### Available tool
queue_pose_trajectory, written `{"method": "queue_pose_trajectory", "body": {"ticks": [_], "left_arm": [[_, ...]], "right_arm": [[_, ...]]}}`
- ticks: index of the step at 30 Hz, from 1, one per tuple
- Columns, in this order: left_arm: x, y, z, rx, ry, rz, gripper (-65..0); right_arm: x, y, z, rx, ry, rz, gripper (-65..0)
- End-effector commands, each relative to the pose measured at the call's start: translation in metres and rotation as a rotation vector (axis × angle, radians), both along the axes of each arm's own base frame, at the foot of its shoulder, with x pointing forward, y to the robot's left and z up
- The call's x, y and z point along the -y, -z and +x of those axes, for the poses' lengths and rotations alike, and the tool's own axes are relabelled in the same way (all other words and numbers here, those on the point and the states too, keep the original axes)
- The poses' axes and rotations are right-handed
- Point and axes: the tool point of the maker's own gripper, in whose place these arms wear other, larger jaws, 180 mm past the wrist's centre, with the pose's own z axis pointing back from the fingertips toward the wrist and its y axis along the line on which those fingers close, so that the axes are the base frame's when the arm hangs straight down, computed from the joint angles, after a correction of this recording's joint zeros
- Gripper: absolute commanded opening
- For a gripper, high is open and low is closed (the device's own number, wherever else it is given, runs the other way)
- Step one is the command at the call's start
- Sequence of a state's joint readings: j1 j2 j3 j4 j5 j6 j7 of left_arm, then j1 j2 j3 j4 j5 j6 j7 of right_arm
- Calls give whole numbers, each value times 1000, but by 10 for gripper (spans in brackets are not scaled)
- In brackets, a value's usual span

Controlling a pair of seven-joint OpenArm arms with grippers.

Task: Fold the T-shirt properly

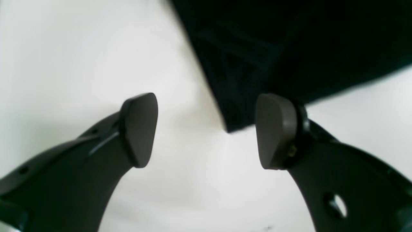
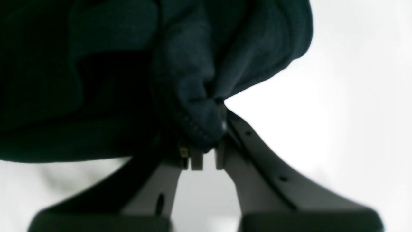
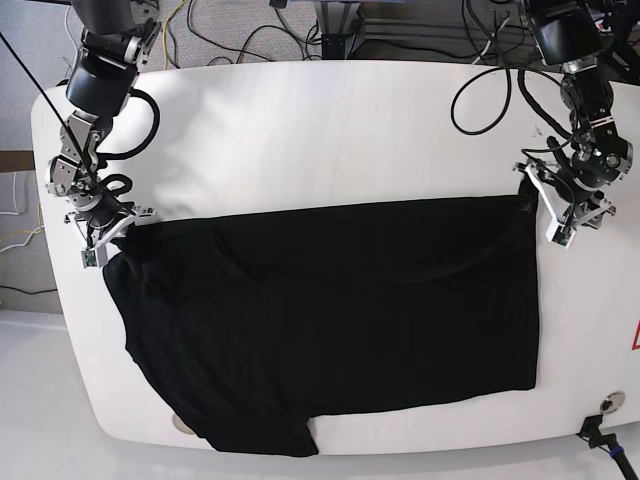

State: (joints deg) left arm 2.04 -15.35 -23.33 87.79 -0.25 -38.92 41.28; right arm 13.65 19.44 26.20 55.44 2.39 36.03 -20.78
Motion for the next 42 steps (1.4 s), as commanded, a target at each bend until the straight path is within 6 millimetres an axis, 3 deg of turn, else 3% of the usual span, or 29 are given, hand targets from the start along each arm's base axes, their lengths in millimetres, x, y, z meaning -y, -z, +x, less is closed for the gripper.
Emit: {"method": "queue_pose_trajectory", "body": {"ticks": [1,5,12,14,19,23,25,28,32,35,42], "left_arm": [[0,0,2,9,-10,-16,-204],[-2,24,-6,-53,-34,-54,-204],[0,25,-1,-51,-37,-69,-213],[0,27,-1,-55,-40,-73,-290],[0,23,5,-42,-41,-76,-556],[0,23,4,-44,-41,-76,-577],[0,23,4,-43,-39,-73,-577],[-2,35,-15,-86,-41,-66,-577],[-2,29,-39,-90,-14,-15,-577],[3,26,-67,-110,19,28,-577],[13,20,-129,-174,83,93,-577]], "right_arm": [[7,-12,8,21,-1,-22,-650],[-1,-9,8,21,-4,-7,-650],[-4,-8,8,21,-8,-1,-650],[-4,-8,8,21,-8,-1,-650],[-4,-7,7,14,-8,-2,-650],[-5,3,-9,-10,-15,-12,-650],[-16,10,-19,-19,-26,-5,-650],[-17,13,-40,-50,-46,-44,-650],[-14,14,-75,-126,-76,-117,-650],[-22,10,-102,-169,-108,-168,-650],[-16,-9,-165,-259,-110,-282,-650]]}}
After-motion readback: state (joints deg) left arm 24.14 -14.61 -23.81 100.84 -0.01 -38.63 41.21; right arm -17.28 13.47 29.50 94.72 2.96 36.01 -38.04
